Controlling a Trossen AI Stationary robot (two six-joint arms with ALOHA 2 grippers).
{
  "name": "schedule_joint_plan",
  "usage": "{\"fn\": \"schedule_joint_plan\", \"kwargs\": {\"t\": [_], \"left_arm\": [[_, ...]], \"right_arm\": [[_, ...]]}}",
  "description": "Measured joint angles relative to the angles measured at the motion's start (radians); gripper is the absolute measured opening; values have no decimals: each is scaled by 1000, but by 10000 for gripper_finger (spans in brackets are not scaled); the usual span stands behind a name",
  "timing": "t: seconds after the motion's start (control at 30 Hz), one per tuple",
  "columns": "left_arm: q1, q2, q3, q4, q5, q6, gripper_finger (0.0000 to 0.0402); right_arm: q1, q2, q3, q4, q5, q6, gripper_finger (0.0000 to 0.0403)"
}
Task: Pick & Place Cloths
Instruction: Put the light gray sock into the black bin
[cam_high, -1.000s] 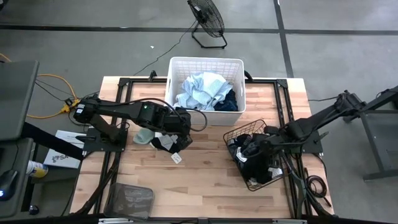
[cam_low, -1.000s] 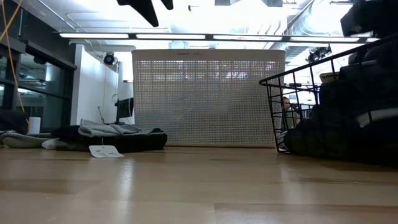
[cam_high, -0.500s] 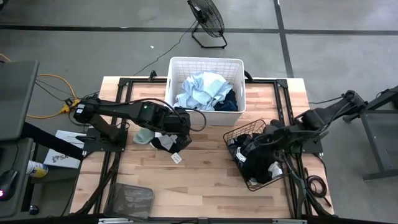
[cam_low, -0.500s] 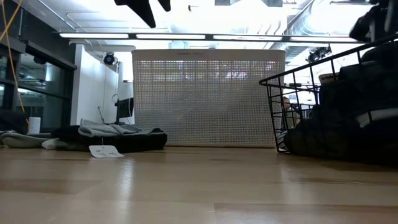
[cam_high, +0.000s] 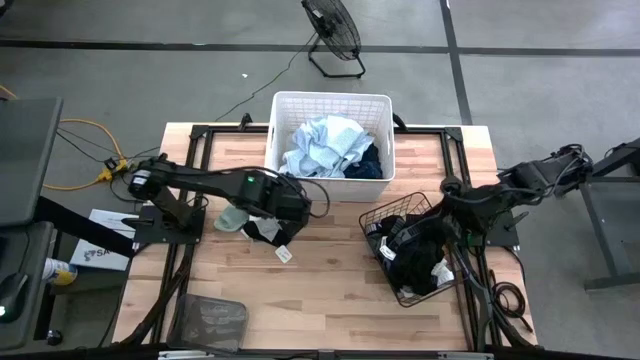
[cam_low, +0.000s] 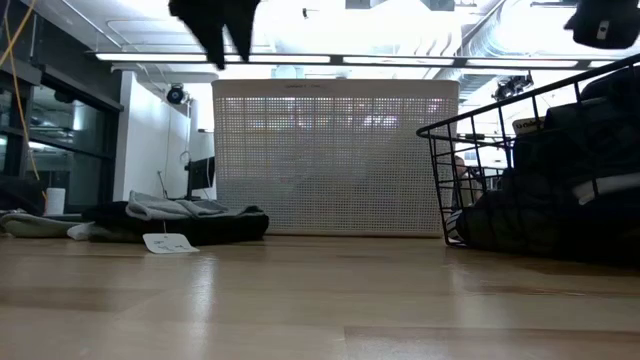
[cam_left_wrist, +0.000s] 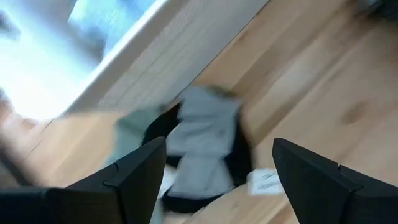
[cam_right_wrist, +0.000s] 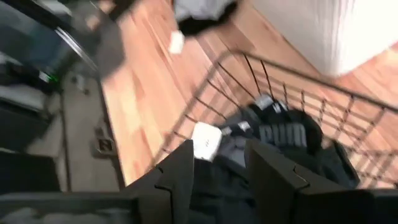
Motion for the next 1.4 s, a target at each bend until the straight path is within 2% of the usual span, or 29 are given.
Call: {"fn": "schedule_joint_plan", "kwargs": {"t": [0.17, 0.63, 0.83, 1.03, 1.17, 1.4], "left_arm": [[0, 73, 0, -96, -6, -58, 290], [0, 214, -7, -117, 16, -75, 290], [0, 214, -157, -73, 39, -175, 290], [1, 213, -314, 77, 184, -195, 290], [1, 213, -373, 142, 251, -247, 290], [1, 213, -422, 164, 253, -274, 290]], "right_arm": [[0, -26, 0, 57, 38, -38, 134], [0, -31, 0, 66, 41, -49, 134], [0, -31, 0, 72, 41, -48, 134], [0, -31, 0, 73, 59, -47, 134], [0, -31, 0, 82, 64, -47, 134], [0, -30, 0, 83, 68, -43, 134]]}}
